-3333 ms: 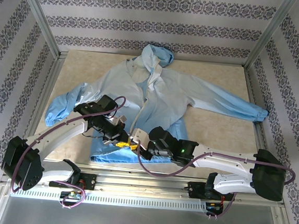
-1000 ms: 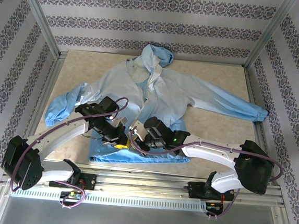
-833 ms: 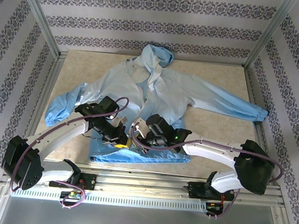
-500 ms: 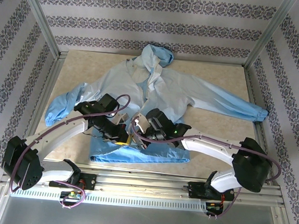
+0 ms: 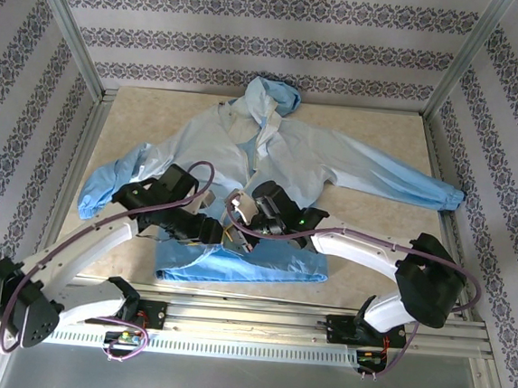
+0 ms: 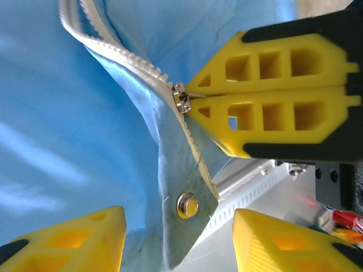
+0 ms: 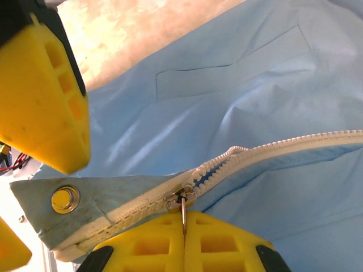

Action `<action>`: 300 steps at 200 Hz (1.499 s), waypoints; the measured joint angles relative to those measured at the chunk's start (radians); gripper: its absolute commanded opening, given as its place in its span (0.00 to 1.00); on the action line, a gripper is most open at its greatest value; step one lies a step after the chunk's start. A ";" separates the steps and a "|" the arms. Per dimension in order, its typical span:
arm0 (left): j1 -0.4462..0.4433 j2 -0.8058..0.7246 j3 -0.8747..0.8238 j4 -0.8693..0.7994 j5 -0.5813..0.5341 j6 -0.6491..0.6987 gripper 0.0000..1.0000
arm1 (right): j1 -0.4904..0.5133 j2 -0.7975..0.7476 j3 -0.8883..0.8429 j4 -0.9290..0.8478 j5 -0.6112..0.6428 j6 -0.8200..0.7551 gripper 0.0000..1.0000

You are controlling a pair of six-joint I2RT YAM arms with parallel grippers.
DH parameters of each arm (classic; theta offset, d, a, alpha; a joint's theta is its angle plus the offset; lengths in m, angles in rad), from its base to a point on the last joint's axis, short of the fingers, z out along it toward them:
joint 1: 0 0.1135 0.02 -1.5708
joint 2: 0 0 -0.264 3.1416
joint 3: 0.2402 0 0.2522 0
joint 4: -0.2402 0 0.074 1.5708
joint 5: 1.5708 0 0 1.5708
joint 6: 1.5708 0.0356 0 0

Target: Zip up the jacket

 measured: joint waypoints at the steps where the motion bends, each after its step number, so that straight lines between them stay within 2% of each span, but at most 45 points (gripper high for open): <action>1: 0.000 -0.005 -0.001 0.001 -0.004 0.000 0.54 | 0.000 0.000 0.000 0.000 0.000 0.000 0.00; 39: -0.009 -0.097 -0.070 0.057 -0.074 -0.055 0.58 | 0.009 0.000 0.000 0.003 0.000 0.018 0.00; 118: -0.100 -0.122 -0.185 0.229 -0.132 -0.175 0.57 | 0.015 0.000 0.000 0.003 -0.008 0.055 0.00; 131: -0.114 -0.114 -0.206 0.264 -0.136 -0.194 0.53 | 0.015 0.000 0.000 0.003 -0.010 0.059 0.00; 137: -0.121 -0.110 -0.214 0.282 -0.138 -0.205 0.46 | 0.015 0.000 0.000 0.003 -0.011 0.061 0.00; 156: -0.137 -0.105 -0.234 0.321 -0.149 -0.235 0.13 | 0.015 0.000 0.000 0.003 -0.011 0.067 0.00; 167: -0.143 -0.108 -0.239 0.329 -0.161 -0.239 0.00 | 0.015 0.000 0.000 0.003 -0.010 0.075 0.00; 224: -0.152 -0.202 -0.213 0.262 -0.203 -0.246 0.00 | 0.035 -0.010 0.043 -0.013 0.027 0.119 0.00; 300: -0.150 -0.204 -0.062 0.110 -0.239 -0.175 0.00 | 0.029 -0.009 0.164 -0.090 0.057 0.136 0.00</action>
